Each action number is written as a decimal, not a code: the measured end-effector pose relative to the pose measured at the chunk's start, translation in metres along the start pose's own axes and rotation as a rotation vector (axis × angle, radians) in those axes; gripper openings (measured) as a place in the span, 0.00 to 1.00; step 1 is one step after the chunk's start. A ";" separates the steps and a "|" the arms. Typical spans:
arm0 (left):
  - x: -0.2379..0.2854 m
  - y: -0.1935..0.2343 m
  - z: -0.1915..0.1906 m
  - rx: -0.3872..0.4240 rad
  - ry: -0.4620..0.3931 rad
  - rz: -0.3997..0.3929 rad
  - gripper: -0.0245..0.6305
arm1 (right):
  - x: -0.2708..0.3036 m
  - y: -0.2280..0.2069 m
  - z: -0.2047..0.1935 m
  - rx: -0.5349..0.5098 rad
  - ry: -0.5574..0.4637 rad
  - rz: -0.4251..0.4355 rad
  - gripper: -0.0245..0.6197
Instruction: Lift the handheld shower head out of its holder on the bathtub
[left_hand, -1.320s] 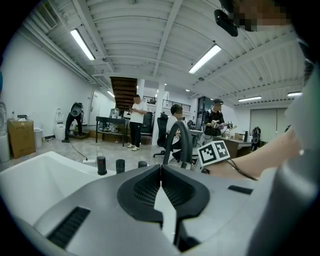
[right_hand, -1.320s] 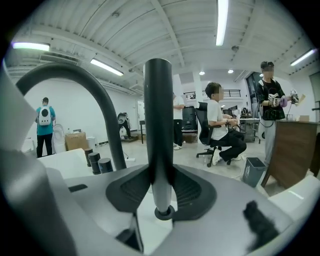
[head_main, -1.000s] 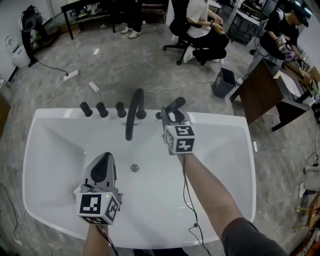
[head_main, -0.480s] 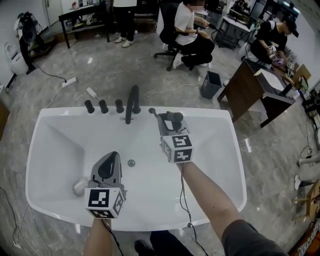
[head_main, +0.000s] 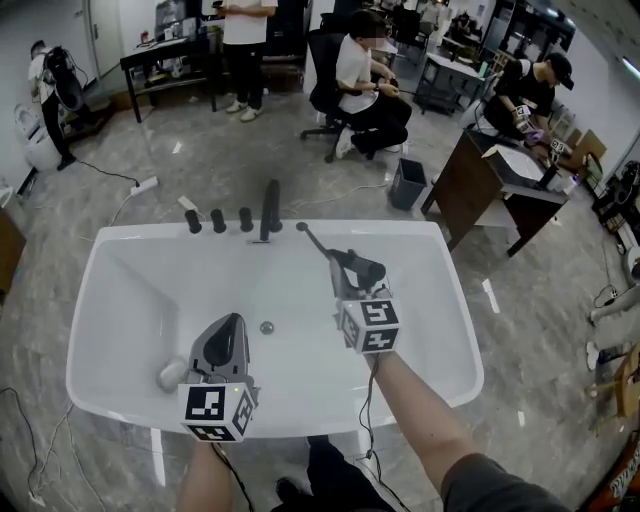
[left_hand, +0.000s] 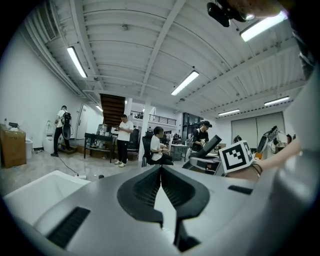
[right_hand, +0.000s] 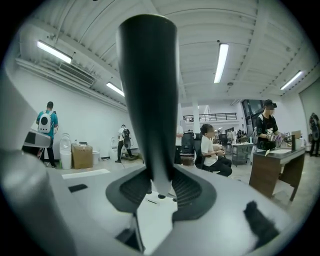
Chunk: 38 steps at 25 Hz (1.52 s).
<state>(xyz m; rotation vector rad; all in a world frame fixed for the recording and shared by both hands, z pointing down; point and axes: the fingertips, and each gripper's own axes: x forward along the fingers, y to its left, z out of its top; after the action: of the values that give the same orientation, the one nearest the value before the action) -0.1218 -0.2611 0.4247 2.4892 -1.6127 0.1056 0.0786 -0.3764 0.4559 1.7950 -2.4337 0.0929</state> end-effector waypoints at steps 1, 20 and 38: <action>-0.009 -0.003 0.002 0.002 -0.005 -0.009 0.06 | -0.013 0.002 0.003 0.010 -0.006 -0.009 0.25; -0.157 -0.080 0.015 -0.014 -0.014 -0.192 0.06 | -0.254 0.064 0.043 0.096 -0.076 -0.128 0.25; -0.240 -0.177 0.019 -0.023 -0.014 -0.135 0.06 | -0.411 0.073 0.039 0.025 -0.083 -0.047 0.25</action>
<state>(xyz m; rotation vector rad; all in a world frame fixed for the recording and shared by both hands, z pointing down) -0.0597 0.0215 0.3507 2.5778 -1.4366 0.0520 0.1261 0.0300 0.3659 1.9025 -2.4547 0.0456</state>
